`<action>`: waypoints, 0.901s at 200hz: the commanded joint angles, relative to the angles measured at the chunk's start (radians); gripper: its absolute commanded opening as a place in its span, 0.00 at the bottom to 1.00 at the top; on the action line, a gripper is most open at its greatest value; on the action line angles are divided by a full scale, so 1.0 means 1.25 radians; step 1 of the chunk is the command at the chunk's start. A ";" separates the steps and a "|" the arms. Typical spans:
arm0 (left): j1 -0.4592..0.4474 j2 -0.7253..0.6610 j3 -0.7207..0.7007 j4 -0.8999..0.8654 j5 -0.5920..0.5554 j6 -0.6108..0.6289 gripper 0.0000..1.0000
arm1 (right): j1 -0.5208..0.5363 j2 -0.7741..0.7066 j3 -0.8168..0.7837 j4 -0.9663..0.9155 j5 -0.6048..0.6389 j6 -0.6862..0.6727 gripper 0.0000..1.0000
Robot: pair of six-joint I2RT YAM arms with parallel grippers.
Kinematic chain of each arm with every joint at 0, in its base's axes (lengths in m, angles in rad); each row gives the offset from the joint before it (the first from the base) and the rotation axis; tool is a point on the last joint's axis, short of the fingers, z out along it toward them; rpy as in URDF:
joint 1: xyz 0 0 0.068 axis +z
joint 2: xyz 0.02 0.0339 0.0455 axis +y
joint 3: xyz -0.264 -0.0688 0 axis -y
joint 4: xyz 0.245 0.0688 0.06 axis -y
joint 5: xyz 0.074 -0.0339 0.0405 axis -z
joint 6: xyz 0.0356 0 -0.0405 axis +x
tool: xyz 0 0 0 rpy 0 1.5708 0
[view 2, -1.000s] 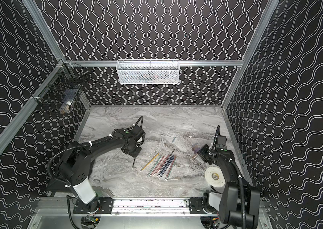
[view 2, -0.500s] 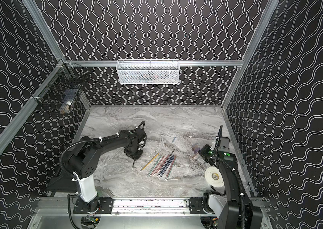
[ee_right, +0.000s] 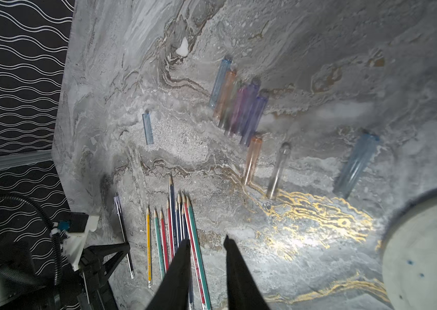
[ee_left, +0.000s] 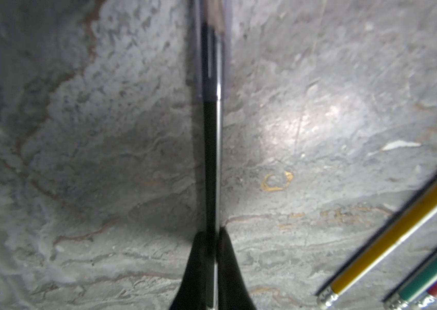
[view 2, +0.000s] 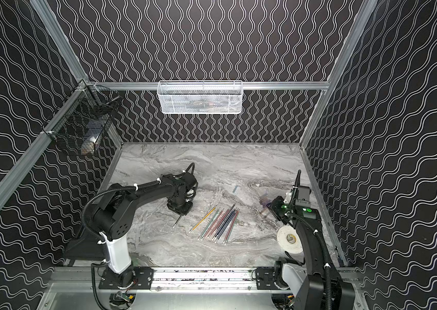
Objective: Remove the protective cover of the pencils
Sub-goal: Pick up the pencil from the center of the board.
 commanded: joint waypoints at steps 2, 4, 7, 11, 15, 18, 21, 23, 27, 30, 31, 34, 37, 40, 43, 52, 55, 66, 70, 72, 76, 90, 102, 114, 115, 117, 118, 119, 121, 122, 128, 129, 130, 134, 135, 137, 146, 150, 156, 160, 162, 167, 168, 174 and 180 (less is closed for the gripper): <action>0.002 -0.039 -0.004 0.021 -0.005 0.004 0.00 | 0.006 -0.005 -0.007 0.029 -0.043 -0.002 0.24; 0.002 -0.044 -0.005 0.022 -0.005 0.005 0.00 | 0.008 -0.005 -0.007 0.032 -0.045 -0.002 0.24; 0.002 -0.053 -0.005 0.026 -0.004 0.007 0.00 | 0.010 -0.005 -0.009 0.037 -0.050 -0.002 0.25; 0.002 -0.065 -0.005 0.030 -0.004 0.010 0.00 | 0.014 -0.005 -0.008 0.041 -0.055 -0.002 0.25; 0.002 -0.076 -0.005 0.032 -0.001 0.011 0.00 | 0.020 -0.004 -0.007 0.044 -0.057 -0.003 0.25; 0.001 -0.083 -0.006 0.035 0.000 0.012 0.00 | 0.027 -0.003 -0.006 0.046 -0.057 -0.002 0.26; 0.002 -0.091 -0.007 0.038 0.002 0.011 0.00 | 0.035 -0.001 -0.005 0.048 -0.057 -0.002 0.26; 0.001 -0.095 -0.007 0.039 0.002 0.011 0.00 | 0.038 -0.001 -0.004 0.050 -0.057 -0.002 0.26; 0.002 -0.105 -0.008 0.043 0.003 0.012 0.00 | 0.048 0.001 -0.002 0.054 -0.057 -0.002 0.26; 0.002 -0.112 -0.009 0.045 0.005 0.012 0.00 | 0.059 0.003 0.000 0.057 -0.057 -0.002 0.26; 0.002 -0.114 -0.009 0.047 0.006 0.012 0.00 | 0.062 0.003 0.001 0.058 -0.057 -0.002 0.26; 0.002 -0.120 -0.010 0.049 0.009 0.012 0.00 | 0.073 0.006 0.003 0.062 -0.057 -0.001 0.26; 0.002 -0.127 -0.010 0.053 0.013 0.013 0.00 | 0.086 0.009 0.006 0.067 -0.057 -0.001 0.27; 0.002 -0.132 -0.010 0.055 0.017 0.014 0.00 | 0.100 0.013 0.008 0.073 -0.056 0.001 0.27; 0.001 -0.139 -0.010 0.058 0.020 0.015 0.00 | 0.114 0.016 0.011 0.078 -0.053 0.003 0.27; 0.000 -0.155 -0.008 0.062 0.031 0.018 0.00 | 0.163 0.031 0.022 0.090 -0.038 0.011 0.27; 0.000 -0.161 -0.008 0.063 0.034 0.019 0.00 | 0.179 0.036 0.026 0.097 -0.035 0.014 0.27; -0.003 -0.184 -0.009 0.072 0.052 0.026 0.00 | 0.236 0.060 0.034 0.134 -0.044 0.026 0.27; -0.005 -0.192 -0.010 0.076 0.058 0.029 0.00 | 0.254 0.071 0.038 0.149 -0.053 0.029 0.27; -0.005 -0.197 -0.010 0.077 0.061 0.029 0.00 | 0.263 0.078 0.041 0.158 -0.058 0.030 0.27; -0.007 -0.204 -0.011 0.081 0.065 0.030 0.00 | 0.280 0.090 0.045 0.174 -0.071 0.034 0.27; -0.015 -0.225 -0.015 0.090 0.087 0.038 0.00 | 0.338 0.136 0.070 0.228 -0.118 0.042 0.28; -0.031 -0.232 -0.014 0.094 0.101 0.046 0.00 | 0.385 0.178 0.094 0.265 -0.154 0.045 0.28; -0.057 -0.238 -0.012 0.093 0.099 0.051 0.00 | 0.428 0.209 0.116 0.289 -0.162 0.050 0.29; -0.059 -0.238 -0.012 0.093 0.098 0.052 0.00 | 0.430 0.211 0.118 0.289 -0.161 0.050 0.29; -0.066 -0.240 -0.013 0.093 0.094 0.053 0.00 | 0.438 0.214 0.123 0.290 -0.158 0.049 0.29; -0.069 -0.241 -0.013 0.093 0.092 0.054 0.00 | 0.441 0.216 0.125 0.290 -0.156 0.049 0.29; -0.072 -0.242 -0.014 0.092 0.091 0.054 0.00 | 0.444 0.218 0.126 0.290 -0.154 0.048 0.29; -0.079 -0.243 -0.014 0.092 0.087 0.057 0.00 | 0.450 0.221 0.130 0.290 -0.150 0.048 0.30; -0.082 -0.244 -0.014 0.092 0.084 0.058 0.00 | 0.454 0.222 0.132 0.290 -0.148 0.047 0.30; -0.099 -0.250 -0.015 0.091 0.071 0.064 0.00 | 0.470 0.229 0.143 0.290 -0.134 0.046 0.32; -0.103 -0.251 -0.015 0.091 0.069 0.065 0.00 | 0.473 0.230 0.144 0.290 -0.131 0.046 0.33; -0.107 -0.252 -0.016 0.091 0.067 0.065 0.00 | 0.475 0.230 0.145 0.290 -0.128 0.046 0.33; -0.117 -0.256 -0.018 0.092 0.061 0.067 0.00 | 0.484 0.234 0.150 0.291 -0.120 0.047 0.34; -0.120 -0.258 -0.018 0.093 0.060 0.068 0.00 | 0.486 0.235 0.152 0.291 -0.118 0.046 0.34; -0.124 -0.261 -0.019 0.094 0.058 0.069 0.00 | 0.490 0.237 0.154 0.292 -0.114 0.047 0.35; -0.139 -0.271 -0.025 0.099 0.051 0.071 0.00 | 0.501 0.248 0.163 0.296 -0.098 0.054 0.35; -0.143 -0.278 -0.027 0.101 0.052 0.072 0.00 | 0.501 0.253 0.167 0.295 -0.092 0.058 0.35; -0.149 -0.285 -0.027 0.104 0.058 0.076 0.00 | 0.501 0.259 0.170 0.298 -0.086 0.065 0.35; -0.153 -0.288 -0.028 0.105 0.065 0.079 0.00 | 0.501 0.263 0.170 0.304 -0.087 0.070 0.35; -0.155 -0.292 -0.029 0.107 0.068 0.081 0.00 | 0.501 0.264 0.171 0.309 -0.087 0.072 0.35; -0.159 -0.298 -0.030 0.110 0.075 0.083 0.00 | 0.501 0.270 0.172 0.317 -0.089 0.076 0.34; -0.160 -0.299 -0.031 0.110 0.077 0.084 0.00 | 0.501 0.270 0.172 0.318 -0.090 0.077 0.34; -0.163 -0.306 -0.033 0.115 0.087 0.085 0.00 | 0.524 0.274 0.174 0.326 -0.090 0.081 0.34; -0.166 -0.313 -0.035 0.120 0.093 0.086 0.00 | 0.530 0.278 0.176 0.331 -0.089 0.086 0.34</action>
